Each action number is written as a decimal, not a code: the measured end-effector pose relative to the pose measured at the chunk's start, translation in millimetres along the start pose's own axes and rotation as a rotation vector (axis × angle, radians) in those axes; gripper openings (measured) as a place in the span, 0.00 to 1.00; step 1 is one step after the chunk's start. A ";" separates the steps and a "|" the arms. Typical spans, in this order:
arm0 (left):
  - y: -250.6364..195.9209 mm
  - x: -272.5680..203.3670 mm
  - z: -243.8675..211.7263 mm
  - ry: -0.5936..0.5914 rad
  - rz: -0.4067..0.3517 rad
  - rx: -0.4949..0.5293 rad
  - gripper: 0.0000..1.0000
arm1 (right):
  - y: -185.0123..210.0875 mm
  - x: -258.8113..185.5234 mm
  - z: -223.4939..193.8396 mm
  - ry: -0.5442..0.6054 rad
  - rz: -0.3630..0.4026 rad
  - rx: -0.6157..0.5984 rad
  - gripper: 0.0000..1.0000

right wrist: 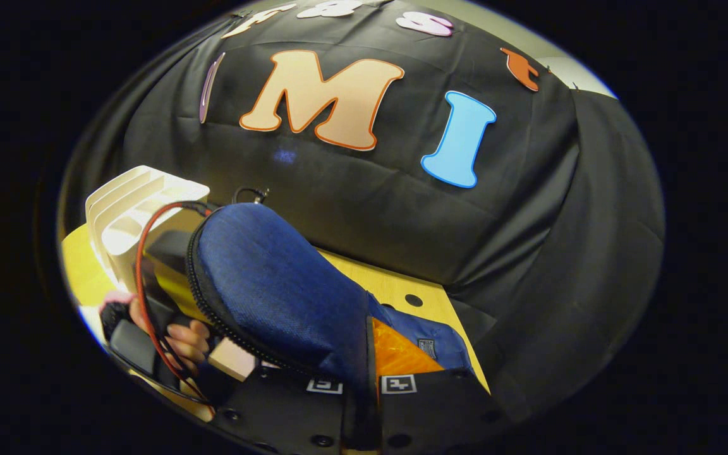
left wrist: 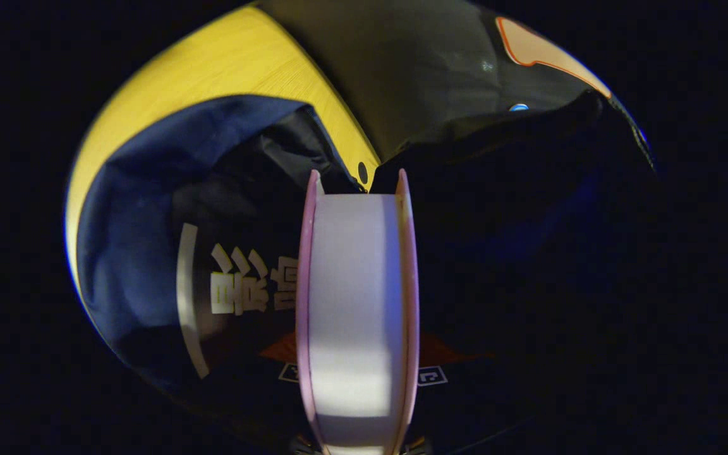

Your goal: Open the schoolbag, grab two books from the bookshelf and put them into the schoolbag.

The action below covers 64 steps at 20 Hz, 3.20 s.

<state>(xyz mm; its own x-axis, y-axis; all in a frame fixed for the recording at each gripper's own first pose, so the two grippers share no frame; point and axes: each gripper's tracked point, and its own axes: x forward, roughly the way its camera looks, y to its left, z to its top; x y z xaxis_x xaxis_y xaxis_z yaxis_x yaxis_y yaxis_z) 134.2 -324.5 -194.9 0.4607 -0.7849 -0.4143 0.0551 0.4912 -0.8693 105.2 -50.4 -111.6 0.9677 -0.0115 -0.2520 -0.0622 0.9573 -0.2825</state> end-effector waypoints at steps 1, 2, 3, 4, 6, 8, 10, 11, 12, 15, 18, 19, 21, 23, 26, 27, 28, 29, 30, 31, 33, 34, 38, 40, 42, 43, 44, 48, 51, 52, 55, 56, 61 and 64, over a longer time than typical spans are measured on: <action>-0.3 4.4 -0.2 -0.011 -0.017 -0.020 0.42 | 0.6 0.4 0.2 0.001 -0.001 0.004 0.06; 1.7 8.9 -2.2 -0.015 -0.026 -0.038 0.42 | 1.0 1.2 -0.3 0.004 -0.003 0.006 0.06; 1.9 12.9 -3.9 -0.013 -0.032 -0.054 0.42 | 0.7 0.9 -1.0 0.007 -0.003 0.007 0.06; -0.1 17.4 -5.1 -0.012 -0.032 -0.058 0.42 | -0.2 2.0 -1.0 0.008 -0.004 0.010 0.05; 1.0 17.1 -6.1 -0.015 -0.021 -0.044 0.42 | -0.1 2.3 -1.7 0.009 -0.004 0.016 0.05; -0.3 15.3 -6.4 -0.008 -0.006 -0.054 0.42 | -2.2 3.2 -1.7 0.012 -0.002 0.025 0.06; 2.2 10.1 -9.5 -0.003 0.031 -0.054 0.42 | -4.1 3.8 -2.8 0.016 0.001 0.037 0.07; 4.1 6.4 -9.6 -0.013 0.057 -0.051 0.42 | -6.3 3.5 -3.4 0.019 0.001 0.046 0.07; 4.5 -0.6 -9.2 -0.024 0.073 -0.042 0.46 | -8.7 3.4 -3.6 0.024 0.001 0.059 0.07; 7.5 -30.9 -12.8 -0.032 0.113 -0.006 0.77 | -11.5 0.9 -8.8 0.048 0.014 0.094 0.07; 17.1 -67.7 -9.1 -0.055 0.197 0.041 0.87 | -11.6 -0.4 -15.3 0.068 0.026 0.119 0.07; 22.1 -81.4 -9.2 -0.066 0.233 0.068 0.89 | -10.5 -2.3 -16.2 0.073 0.033 0.131 0.07; 28.6 -110.6 -10.8 -0.074 0.297 0.128 0.89 | -10.0 -4.7 -21.9 0.086 0.034 0.144 0.07; 30.1 -134.8 -15.5 -0.091 0.348 0.198 0.89 | -9.4 -10.3 -25.3 0.099 0.036 0.155 0.07; 27.3 -168.5 -29.8 -0.093 0.422 0.271 0.89 | -0.1 -18.1 -42.6 0.149 0.055 0.180 0.15; 23.3 -177.1 -34.5 -0.098 0.437 0.297 0.89 | 5.2 -20.9 -47.7 0.162 0.067 0.196 0.19; 18.8 -184.7 -38.2 -0.108 0.452 0.319 0.84 | 7.8 -25.8 -51.3 0.170 0.069 0.211 0.19; 12.0 -193.0 -42.6 -0.110 0.461 0.346 0.89 | 9.2 -35.0 -53.2 0.170 0.069 0.227 0.31; 6.2 -202.8 -46.8 -0.114 0.476 0.380 0.90 | 11.3 -43.5 -52.4 0.166 0.071 0.238 0.43; -1.1 -212.0 -48.4 -0.125 0.491 0.424 0.89 | 15.9 -51.2 -51.6 0.160 0.079 0.246 0.54; -13.3 -231.3 -40.2 -0.174 0.534 0.521 0.89 | 17.6 -62.3 -47.8 0.136 0.082 0.248 0.69; -19.4 -242.6 -33.0 -0.210 0.565 0.563 0.89 | 20.0 -69.0 -44.0 0.127 0.093 0.249 0.77; -32.0 -279.0 -4.5 -0.328 0.663 0.678 0.89 | 21.0 -93.2 -4.9 0.034 0.148 0.279 0.87; -37.8 -298.9 6.6 -0.377 0.708 0.723 0.89 | 17.6 -103.7 24.8 -0.032 0.174 0.320 0.88; -47.8 -315.2 18.6 -0.440 0.745 0.761 0.89 | 4.2 -111.2 52.3 -0.099 0.154 0.345 0.88; -54.0 -325.2 25.0 -0.478 0.766 0.782 0.89 | -2.4 -115.0 67.2 -0.135 0.141 0.362 0.88; -61.0 -336.3 33.3 -0.526 0.792 0.808 0.89 | -8.7 -117.8 83.8 -0.179 0.134 0.379 0.94; -95.5 -382.9 69.1 -0.749 0.869 0.913 0.89 | -37.0 -123.7 134.2 -0.321 0.096 0.351 0.95; -106.5 -395.6 68.0 -0.783 0.870 0.937 0.90 | -47.6 -127.6 158.1 -0.393 0.060 0.340 0.92; -107.8 -395.3 69.3 -0.789 0.868 0.942 0.90 | -48.4 -130.1 163.6 -0.406 0.057 0.350 0.96; -109.8 -396.8 66.9 -0.787 0.857 0.943 0.92 | -46.1 -139.2 168.8 -0.425 0.048 0.369 0.95; -109.4 -397.7 66.8 -0.783 0.859 0.945 0.92 | -46.4 -141.5 168.1 -0.424 0.037 0.363 0.95; -117.4 -397.7 62.2 -0.767 0.843 1.002 0.95 | -47.4 -158.9 167.6 -0.426 -0.009 0.358 0.95; -122.0 -393.1 63.5 -0.738 0.826 1.056 0.95 | -49.4 -171.8 164.8 -0.421 -0.045 0.360 0.95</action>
<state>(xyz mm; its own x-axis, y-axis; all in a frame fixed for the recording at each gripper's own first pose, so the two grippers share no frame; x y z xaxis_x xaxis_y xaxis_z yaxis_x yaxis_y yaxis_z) 2.6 -51.9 91.1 0.9846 0.0343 -0.1713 0.0088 0.9695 0.2449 -17.6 -48.1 98.1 0.9862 -0.0085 0.1651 -0.0029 0.9976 0.0687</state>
